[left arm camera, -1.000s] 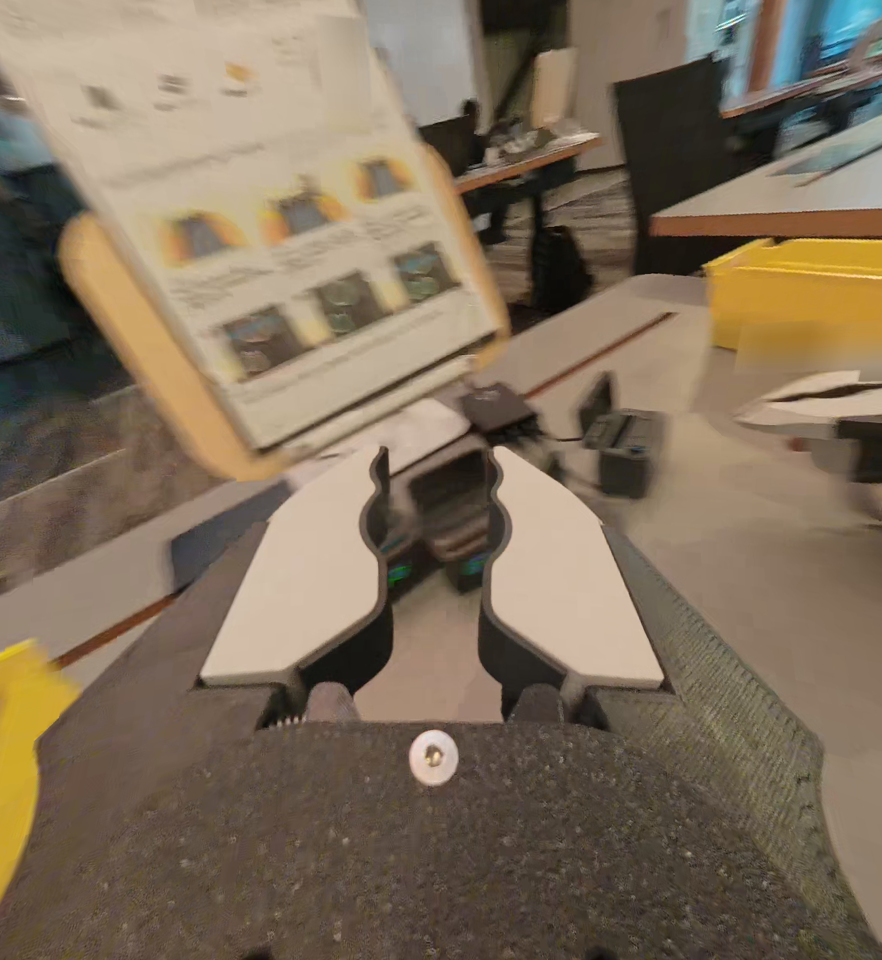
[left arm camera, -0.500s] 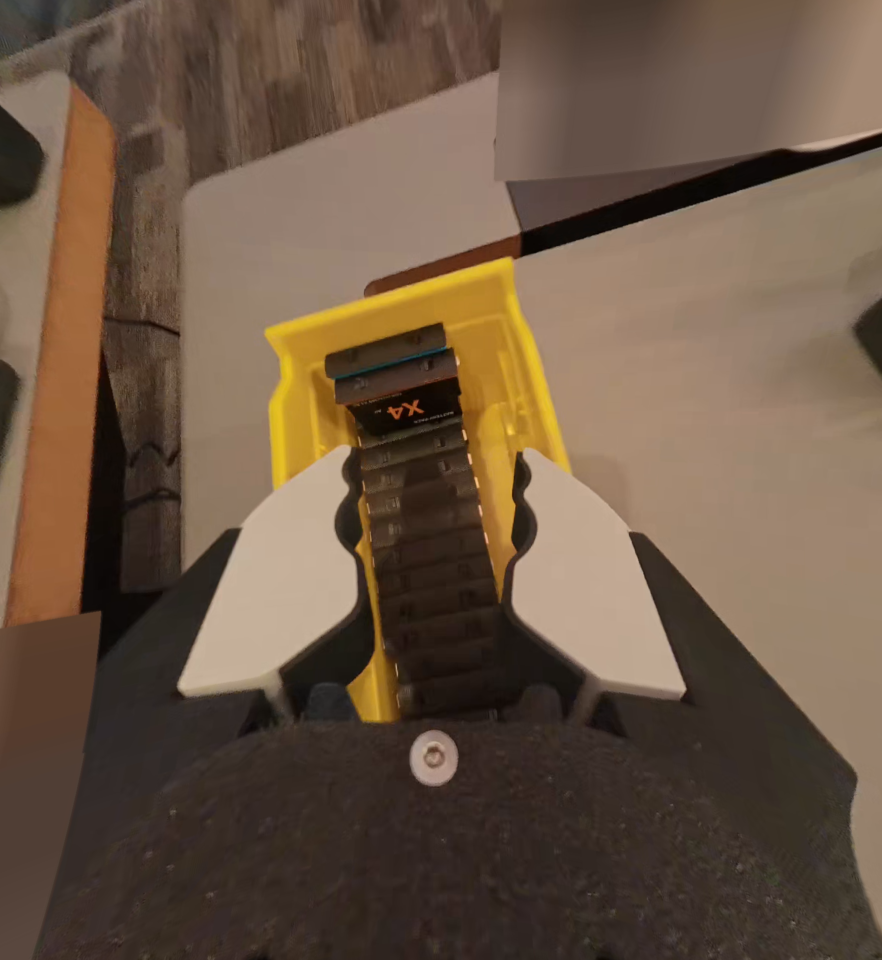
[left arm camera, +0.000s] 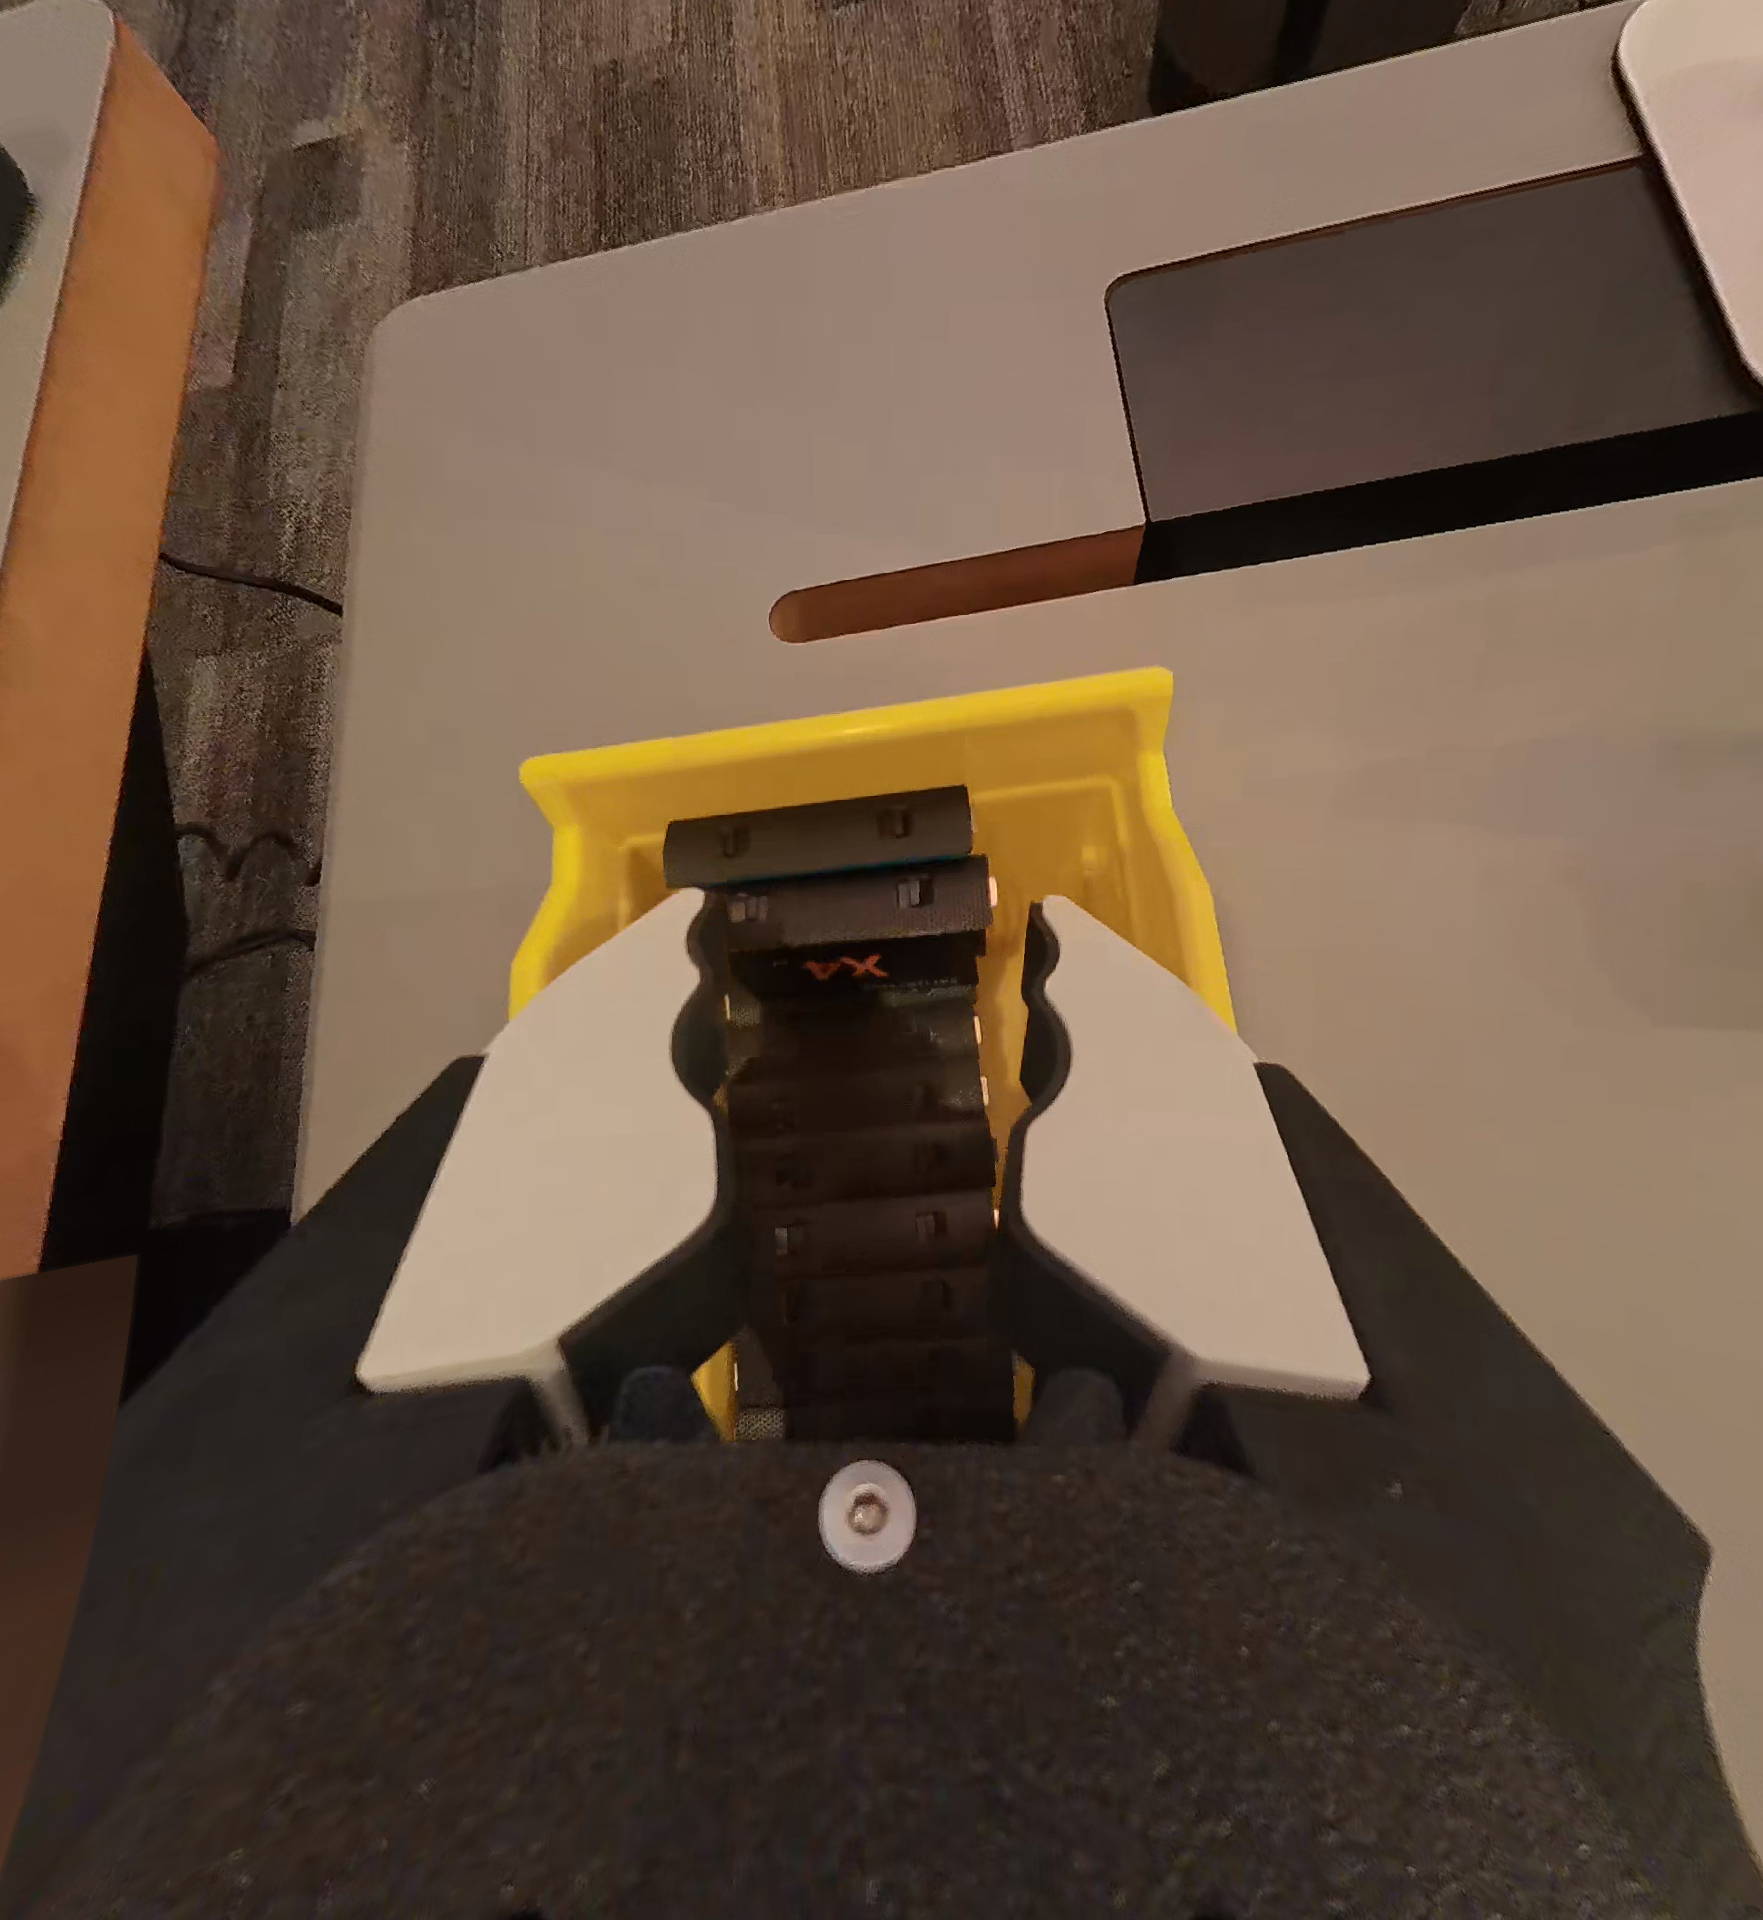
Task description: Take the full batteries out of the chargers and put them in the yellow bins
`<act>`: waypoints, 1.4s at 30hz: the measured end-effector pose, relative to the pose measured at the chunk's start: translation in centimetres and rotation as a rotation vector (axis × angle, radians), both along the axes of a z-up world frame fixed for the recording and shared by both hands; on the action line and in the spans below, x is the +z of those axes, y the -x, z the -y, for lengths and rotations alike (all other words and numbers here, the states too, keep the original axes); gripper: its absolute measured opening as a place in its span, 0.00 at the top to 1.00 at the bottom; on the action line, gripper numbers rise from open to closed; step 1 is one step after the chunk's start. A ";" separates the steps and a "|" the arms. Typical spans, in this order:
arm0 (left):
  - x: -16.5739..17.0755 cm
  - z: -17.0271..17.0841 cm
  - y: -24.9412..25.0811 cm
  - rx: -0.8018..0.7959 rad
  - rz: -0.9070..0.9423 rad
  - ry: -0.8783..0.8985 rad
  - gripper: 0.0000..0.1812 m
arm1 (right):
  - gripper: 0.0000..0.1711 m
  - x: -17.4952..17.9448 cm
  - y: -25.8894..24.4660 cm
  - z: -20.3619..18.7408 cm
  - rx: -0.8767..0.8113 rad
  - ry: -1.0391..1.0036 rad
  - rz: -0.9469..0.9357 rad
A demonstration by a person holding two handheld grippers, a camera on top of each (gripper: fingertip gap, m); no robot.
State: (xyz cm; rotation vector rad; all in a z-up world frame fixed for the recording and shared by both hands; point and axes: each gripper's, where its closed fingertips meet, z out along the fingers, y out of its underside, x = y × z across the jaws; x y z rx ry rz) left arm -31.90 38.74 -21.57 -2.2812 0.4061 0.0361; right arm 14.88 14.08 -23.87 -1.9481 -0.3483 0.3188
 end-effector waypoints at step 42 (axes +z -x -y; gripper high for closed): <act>-0.4 5.1 2.4 -0.507 -0.706 0.148 0.82 | 1.00 -1.3 0.9 0.5 0.052 0.066 0.017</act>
